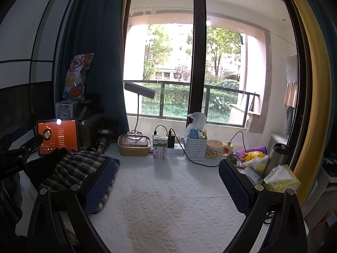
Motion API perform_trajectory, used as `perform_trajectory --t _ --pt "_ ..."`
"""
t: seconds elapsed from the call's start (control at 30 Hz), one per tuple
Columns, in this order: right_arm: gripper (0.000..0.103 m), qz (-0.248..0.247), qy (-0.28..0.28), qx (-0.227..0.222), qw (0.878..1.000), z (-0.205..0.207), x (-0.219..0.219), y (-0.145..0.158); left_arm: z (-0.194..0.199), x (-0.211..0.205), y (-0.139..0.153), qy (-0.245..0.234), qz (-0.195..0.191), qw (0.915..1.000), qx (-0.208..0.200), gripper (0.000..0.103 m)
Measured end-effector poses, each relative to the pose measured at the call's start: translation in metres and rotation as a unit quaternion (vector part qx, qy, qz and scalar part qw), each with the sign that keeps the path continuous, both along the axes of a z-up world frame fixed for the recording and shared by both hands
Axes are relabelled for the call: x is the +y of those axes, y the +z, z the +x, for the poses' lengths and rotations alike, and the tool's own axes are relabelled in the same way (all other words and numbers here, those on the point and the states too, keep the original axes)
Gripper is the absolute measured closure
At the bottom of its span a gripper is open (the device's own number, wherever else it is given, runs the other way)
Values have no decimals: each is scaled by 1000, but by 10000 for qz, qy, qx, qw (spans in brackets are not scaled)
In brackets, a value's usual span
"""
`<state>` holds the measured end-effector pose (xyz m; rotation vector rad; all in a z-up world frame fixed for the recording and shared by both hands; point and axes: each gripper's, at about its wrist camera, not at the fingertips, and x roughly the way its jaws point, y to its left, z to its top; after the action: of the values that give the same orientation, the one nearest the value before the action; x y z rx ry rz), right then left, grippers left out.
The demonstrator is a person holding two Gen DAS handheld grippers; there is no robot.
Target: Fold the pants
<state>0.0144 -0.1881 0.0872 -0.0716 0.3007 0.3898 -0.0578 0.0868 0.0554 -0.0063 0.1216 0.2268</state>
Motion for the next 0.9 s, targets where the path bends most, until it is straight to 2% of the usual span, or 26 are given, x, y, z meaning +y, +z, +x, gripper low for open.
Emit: perform_trajectory --t 0.9 --pt "4 22 -54 -2 10000 0 -1 1 -3 -4 2 -22 -17 10000 -44 1"
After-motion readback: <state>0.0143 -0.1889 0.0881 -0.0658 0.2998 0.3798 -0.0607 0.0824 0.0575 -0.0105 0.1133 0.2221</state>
